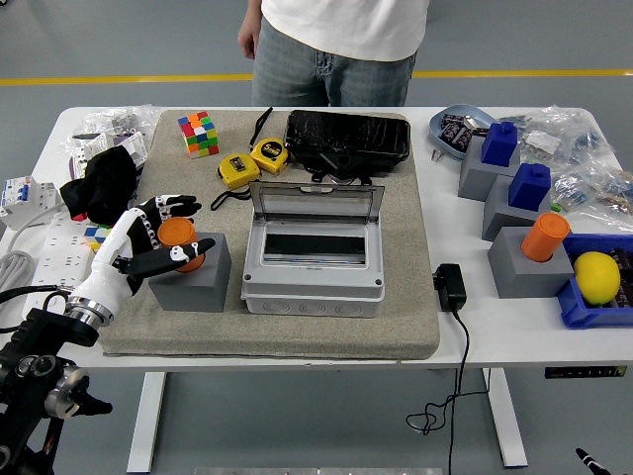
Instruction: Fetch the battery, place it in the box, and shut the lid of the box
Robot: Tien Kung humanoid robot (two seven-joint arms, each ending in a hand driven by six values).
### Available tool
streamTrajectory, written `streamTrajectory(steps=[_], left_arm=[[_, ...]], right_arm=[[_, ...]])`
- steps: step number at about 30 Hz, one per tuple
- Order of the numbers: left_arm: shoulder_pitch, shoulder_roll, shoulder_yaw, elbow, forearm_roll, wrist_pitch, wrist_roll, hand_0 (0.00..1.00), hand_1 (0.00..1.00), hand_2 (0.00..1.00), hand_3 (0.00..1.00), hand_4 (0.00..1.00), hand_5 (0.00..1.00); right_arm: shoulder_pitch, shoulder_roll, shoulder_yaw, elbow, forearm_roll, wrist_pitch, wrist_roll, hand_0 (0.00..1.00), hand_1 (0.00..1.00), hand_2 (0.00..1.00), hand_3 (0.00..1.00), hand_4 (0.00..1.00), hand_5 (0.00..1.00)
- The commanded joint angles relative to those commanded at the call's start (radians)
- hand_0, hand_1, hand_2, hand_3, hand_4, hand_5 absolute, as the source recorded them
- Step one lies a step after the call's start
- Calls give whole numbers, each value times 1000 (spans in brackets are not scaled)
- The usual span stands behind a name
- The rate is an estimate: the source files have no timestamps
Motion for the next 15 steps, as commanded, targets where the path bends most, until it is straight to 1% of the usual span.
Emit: streamTrajectory(steps=[6,7,12,13,15], left_arm=[[-6,0,7,17,-15,6,-3,748,784,688,618,998,2],[-7,1,9,18,-17,8,-3,712,734,594,571,998,2],[-8,-2,11,19,-18,16,-3,712,734,594,571,998,2],[-8,-3,11,19,-19,17,-2,650,659,464,348,998,2],[-8,-2,13,18,-17,22,-2,650,659,464,348,998,2]], right_arm=[[-2,1,2,-1,-1,0,-1,795,725,721,758,998,992],[-1,1,3,-1,-1,0,-1,795,725,720,759,998,993],[1,2,11,-1,-5,1,-2,795,725,720,759,998,993],[1,3,12,-1,-6,1,-2,795,725,720,758,998,993],[1,3,12,-1,-6,1,-3,795,725,720,758,998,993]])
